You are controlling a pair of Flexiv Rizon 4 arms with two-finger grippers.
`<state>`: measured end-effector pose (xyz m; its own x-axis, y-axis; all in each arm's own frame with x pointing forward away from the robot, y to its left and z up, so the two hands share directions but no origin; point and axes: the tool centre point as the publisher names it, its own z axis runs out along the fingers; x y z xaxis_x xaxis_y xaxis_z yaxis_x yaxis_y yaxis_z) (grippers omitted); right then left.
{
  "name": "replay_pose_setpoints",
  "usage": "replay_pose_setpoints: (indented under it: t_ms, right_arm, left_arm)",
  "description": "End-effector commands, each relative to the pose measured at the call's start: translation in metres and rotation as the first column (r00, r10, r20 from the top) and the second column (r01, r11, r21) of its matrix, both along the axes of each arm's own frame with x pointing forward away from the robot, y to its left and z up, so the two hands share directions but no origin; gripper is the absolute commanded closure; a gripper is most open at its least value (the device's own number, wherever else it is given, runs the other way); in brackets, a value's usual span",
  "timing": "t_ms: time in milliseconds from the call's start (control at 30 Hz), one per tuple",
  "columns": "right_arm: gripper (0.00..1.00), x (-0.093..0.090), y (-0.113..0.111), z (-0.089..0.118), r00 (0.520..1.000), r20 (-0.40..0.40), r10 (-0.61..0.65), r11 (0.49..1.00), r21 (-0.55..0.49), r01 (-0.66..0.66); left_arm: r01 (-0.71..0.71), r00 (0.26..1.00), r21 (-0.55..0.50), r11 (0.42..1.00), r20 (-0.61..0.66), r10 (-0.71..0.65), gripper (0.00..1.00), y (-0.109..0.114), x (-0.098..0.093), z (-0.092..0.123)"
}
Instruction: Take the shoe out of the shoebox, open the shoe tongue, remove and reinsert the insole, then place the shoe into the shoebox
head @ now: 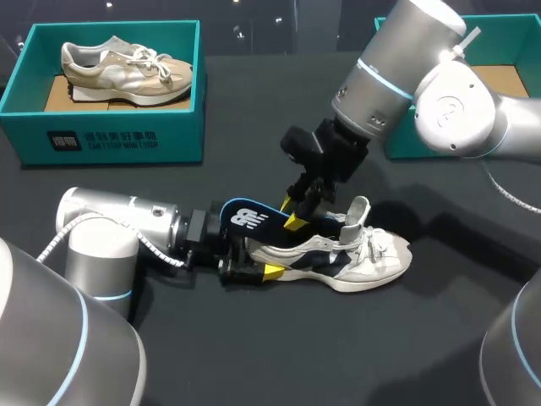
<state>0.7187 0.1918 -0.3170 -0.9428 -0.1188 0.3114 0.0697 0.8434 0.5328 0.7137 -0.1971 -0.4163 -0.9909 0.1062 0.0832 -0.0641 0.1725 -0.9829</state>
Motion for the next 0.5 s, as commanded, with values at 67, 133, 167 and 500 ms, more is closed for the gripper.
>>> replay_pose_setpoints:
  t_ms: [67, 133, 167, 500]
  right_arm:
    - [0.60, -0.0021, 0.0082, 0.0015, 1.000, -0.020, -0.018, 1.000, -0.021, 0.018]
    - [0.60, -0.0033, 0.0097, 0.0016, 0.999, -0.025, -0.026, 0.999, -0.018, 0.026]
    - [0.60, -0.0038, 0.0107, 0.0014, 0.999, -0.027, -0.028, 0.999, -0.016, 0.028]
    - [0.75, -0.0067, 0.0153, -0.0017, 0.998, -0.042, -0.045, 0.999, -0.001, 0.045]
  left_arm:
    - [-0.001, 1.000, 0.001, 1.000, 0.000, 0.001, 1.00, -0.0004, 0.0003, -0.0007]
    - [-0.001, 1.000, 0.001, 1.000, 0.000, 0.001, 1.00, -0.0004, 0.0003, -0.0007]
    - [-0.001, 1.000, 0.001, 1.000, 0.000, 0.001, 1.00, -0.0004, 0.0003, -0.0007]
    - [-0.001, 1.000, 0.001, 1.000, 0.000, 0.001, 1.00, -0.0004, 0.0003, -0.0007]
